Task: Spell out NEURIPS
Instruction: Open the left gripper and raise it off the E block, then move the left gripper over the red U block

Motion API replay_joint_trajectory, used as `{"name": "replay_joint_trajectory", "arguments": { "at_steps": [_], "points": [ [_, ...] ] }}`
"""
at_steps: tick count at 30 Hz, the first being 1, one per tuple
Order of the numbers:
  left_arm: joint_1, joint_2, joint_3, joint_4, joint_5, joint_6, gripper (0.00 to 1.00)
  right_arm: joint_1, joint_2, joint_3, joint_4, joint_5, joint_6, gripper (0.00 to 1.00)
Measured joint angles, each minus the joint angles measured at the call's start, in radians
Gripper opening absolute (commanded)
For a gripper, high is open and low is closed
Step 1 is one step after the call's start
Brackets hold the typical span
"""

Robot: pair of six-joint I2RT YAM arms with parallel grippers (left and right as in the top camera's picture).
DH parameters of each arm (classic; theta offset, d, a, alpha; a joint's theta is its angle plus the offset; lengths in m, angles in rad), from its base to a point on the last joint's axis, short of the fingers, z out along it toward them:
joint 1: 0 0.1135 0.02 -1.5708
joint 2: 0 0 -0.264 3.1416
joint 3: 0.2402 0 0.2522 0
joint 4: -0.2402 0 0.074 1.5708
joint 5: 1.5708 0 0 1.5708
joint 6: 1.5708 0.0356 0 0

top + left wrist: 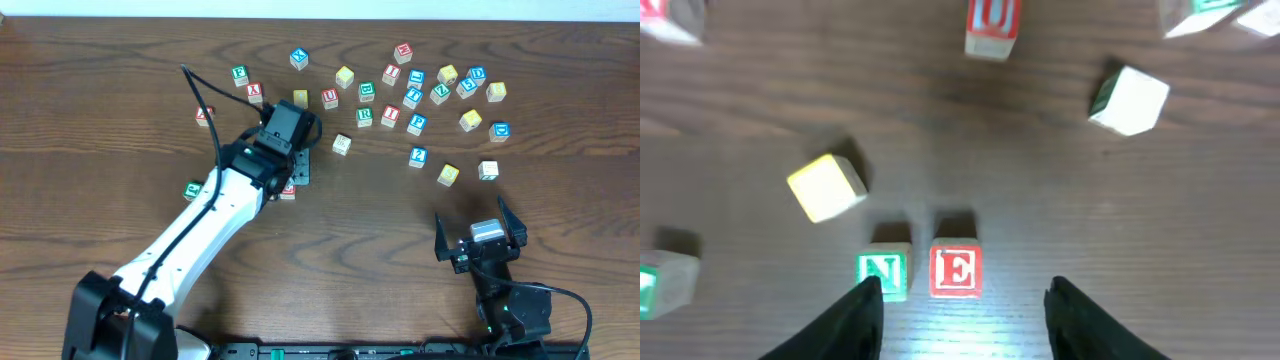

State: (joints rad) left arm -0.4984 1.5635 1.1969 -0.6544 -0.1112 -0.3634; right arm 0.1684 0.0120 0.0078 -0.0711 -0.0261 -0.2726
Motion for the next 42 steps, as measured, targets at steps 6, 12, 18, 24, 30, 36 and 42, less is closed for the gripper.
{"name": "replay_joint_trajectory", "arguments": {
  "at_steps": [6,12,18,24,30,36,42],
  "points": [
    [0.029,0.000,0.122,-0.049,0.000,0.052,0.52,0.000,0.000,0.000,0.000,0.000,0.000,0.99],
    [0.073,0.000,0.218,-0.092,0.000,0.070,0.53,0.000,0.000,0.000,0.000,0.000,0.000,0.99],
    [0.079,0.000,0.237,-0.112,0.000,0.083,0.57,0.000,0.000,0.000,0.000,0.000,0.000,0.99],
    [0.080,0.053,0.312,-0.187,0.000,0.084,0.60,0.000,0.000,0.000,0.000,0.000,0.000,0.99],
    [0.080,0.236,0.531,-0.323,0.000,0.088,0.62,0.000,0.000,0.000,0.000,0.000,0.000,0.99],
    [0.080,0.419,0.740,-0.427,0.000,0.108,0.70,0.000,0.000,0.000,0.000,0.000,0.000,0.99],
    [0.080,0.498,0.766,-0.438,0.008,0.119,0.71,0.000,0.000,0.000,0.000,0.000,0.000,0.99]
  ]
}}
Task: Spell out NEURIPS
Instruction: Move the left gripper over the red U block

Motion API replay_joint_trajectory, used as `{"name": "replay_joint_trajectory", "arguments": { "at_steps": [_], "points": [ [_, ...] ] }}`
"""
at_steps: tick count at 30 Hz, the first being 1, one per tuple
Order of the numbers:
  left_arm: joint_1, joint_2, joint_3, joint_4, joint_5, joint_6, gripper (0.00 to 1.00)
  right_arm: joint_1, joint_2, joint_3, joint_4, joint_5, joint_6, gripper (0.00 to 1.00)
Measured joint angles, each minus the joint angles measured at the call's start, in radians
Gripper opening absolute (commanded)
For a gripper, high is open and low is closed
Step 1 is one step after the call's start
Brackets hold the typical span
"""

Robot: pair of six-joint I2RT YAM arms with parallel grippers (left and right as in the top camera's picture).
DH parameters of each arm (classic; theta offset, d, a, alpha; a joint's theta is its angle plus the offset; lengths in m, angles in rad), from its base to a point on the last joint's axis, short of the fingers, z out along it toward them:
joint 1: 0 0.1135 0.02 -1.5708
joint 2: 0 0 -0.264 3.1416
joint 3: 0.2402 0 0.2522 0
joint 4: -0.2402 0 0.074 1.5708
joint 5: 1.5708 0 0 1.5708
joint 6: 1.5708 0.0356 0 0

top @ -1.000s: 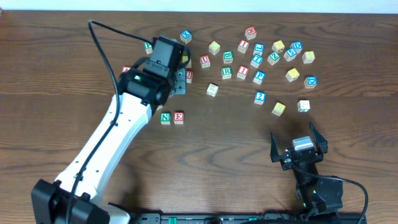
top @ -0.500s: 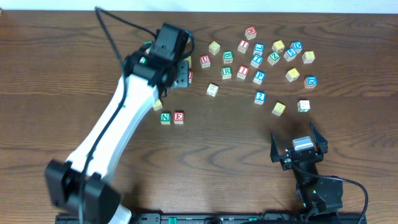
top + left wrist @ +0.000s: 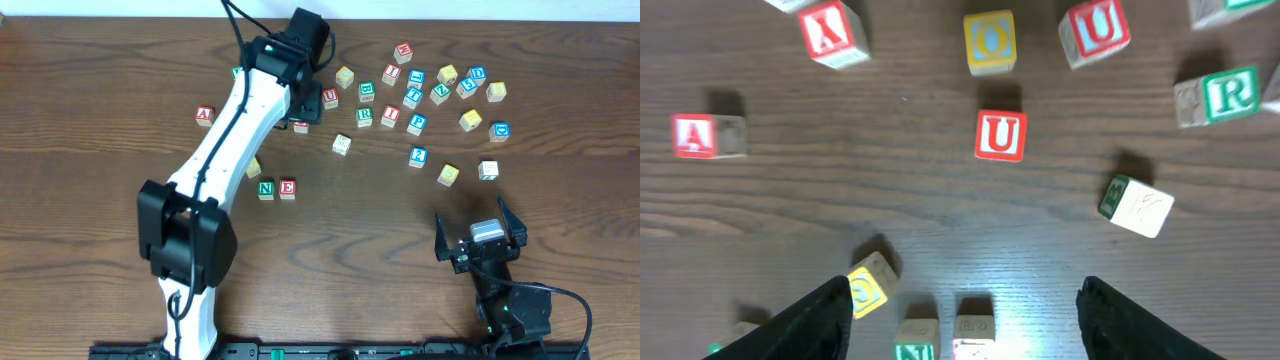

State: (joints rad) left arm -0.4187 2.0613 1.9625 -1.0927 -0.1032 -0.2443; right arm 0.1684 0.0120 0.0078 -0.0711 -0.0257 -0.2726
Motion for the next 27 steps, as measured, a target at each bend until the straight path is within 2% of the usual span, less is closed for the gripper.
{"name": "replay_joint_trajectory", "arguments": {
  "at_steps": [12,27],
  "points": [
    [0.000,0.097,0.000,0.029,0.063,0.040,0.74,0.000,0.000,0.000,0.000,0.000,0.000,0.99],
    [0.000,0.108,0.000,0.064,0.075,0.061,0.74,0.000,0.000,0.000,0.000,0.000,0.000,0.99]
  ]
}}
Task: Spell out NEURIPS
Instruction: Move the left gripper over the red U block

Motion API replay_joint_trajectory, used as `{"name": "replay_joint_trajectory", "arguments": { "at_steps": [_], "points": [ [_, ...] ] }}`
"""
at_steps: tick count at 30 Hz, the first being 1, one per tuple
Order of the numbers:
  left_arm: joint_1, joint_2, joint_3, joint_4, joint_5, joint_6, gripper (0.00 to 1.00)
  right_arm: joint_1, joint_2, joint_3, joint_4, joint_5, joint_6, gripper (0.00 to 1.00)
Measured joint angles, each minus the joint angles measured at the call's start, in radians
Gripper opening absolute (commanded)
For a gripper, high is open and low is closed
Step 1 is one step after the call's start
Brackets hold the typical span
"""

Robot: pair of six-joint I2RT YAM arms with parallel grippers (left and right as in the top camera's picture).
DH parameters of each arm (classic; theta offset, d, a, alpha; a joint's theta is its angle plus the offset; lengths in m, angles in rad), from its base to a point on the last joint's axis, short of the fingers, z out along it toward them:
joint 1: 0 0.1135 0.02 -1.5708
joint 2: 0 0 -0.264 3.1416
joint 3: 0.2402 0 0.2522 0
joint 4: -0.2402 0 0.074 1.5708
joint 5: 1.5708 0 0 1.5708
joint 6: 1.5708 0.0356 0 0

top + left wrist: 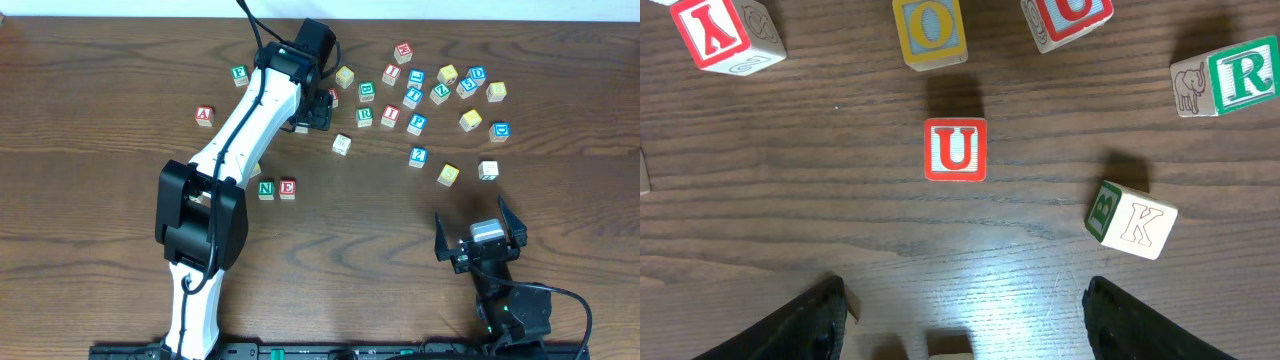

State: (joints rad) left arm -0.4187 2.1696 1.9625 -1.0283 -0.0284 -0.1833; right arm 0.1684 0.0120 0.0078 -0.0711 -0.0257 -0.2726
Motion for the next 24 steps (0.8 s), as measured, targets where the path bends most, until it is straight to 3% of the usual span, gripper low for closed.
{"name": "replay_joint_trajectory", "arguments": {
  "at_steps": [24],
  "points": [
    [0.000,0.077,0.002,0.021,0.000,0.009,0.74,0.000,0.000,0.000,0.000,0.000,0.000,0.99]
  ]
}}
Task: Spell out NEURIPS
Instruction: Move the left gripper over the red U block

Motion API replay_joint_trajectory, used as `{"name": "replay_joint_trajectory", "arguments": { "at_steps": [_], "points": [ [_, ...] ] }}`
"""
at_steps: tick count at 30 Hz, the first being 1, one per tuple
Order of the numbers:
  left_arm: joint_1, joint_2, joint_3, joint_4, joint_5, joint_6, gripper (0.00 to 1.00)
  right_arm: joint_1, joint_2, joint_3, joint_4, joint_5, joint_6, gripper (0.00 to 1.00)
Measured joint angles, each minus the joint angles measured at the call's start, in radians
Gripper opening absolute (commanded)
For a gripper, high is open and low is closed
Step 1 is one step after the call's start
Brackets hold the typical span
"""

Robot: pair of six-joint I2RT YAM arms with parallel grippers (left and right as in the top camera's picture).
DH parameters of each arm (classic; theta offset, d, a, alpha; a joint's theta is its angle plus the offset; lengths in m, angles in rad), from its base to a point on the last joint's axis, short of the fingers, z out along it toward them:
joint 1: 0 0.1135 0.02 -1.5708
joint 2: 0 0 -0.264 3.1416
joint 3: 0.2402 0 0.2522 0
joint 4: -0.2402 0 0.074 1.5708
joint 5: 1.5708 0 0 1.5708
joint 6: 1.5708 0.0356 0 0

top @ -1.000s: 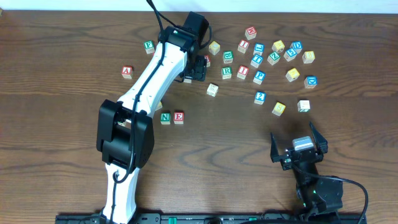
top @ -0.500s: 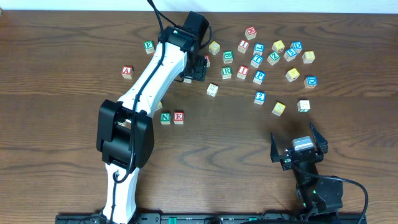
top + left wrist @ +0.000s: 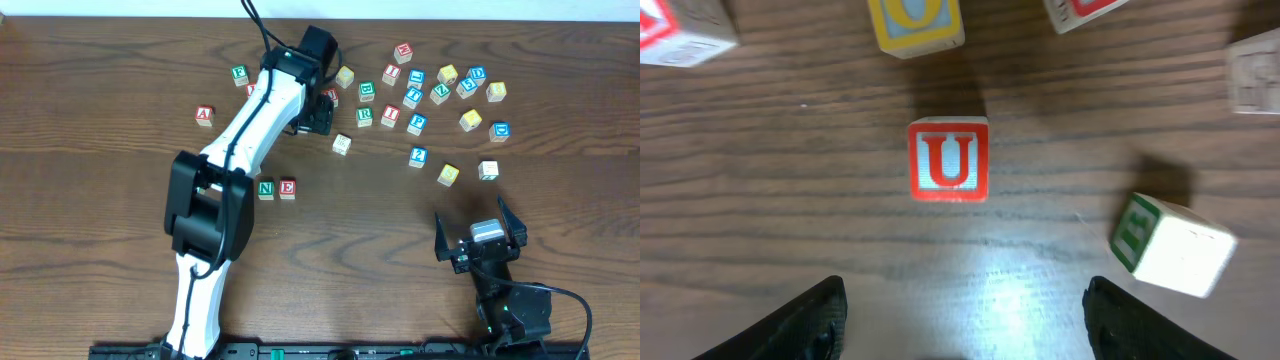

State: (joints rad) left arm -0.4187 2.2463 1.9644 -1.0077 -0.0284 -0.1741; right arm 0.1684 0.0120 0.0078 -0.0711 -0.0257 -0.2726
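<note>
A green N block (image 3: 266,188) and a red E block (image 3: 288,187) sit side by side on the table, left of the middle. The red U block (image 3: 948,160) lies flat on the wood just ahead of my left gripper (image 3: 965,292), which is open and holds nothing; its dark fingers (image 3: 815,318) stand wide on either side of bare wood. In the overhead view the left gripper (image 3: 319,112) hangs at the far side of the table and mostly covers the U. My right gripper (image 3: 480,240) rests open near the front right.
A yellow O block (image 3: 915,20) lies just beyond the U, and a green-and-white block (image 3: 1170,247) to its right. Several loose letter blocks (image 3: 430,90) are scattered across the far right, among them a green R (image 3: 364,116) and a blue P (image 3: 417,123).
My left gripper has come closer to the U block, which now fills more of the wrist view. It stays open. The right arm has not moved.
My left gripper stood open over the N and E blocks, side by side on the table. Then it was far off over the loose blocks with the U in view. It has since closed in on the U, still open.
</note>
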Motion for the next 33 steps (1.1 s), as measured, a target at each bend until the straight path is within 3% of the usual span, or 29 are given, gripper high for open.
{"name": "replay_joint_trajectory", "arguments": {
  "at_steps": [33],
  "points": [
    [0.012,0.065,0.000,0.111,0.000,0.026,0.70,0.000,0.000,0.000,0.000,0.000,0.000,0.99]
  ]
}}
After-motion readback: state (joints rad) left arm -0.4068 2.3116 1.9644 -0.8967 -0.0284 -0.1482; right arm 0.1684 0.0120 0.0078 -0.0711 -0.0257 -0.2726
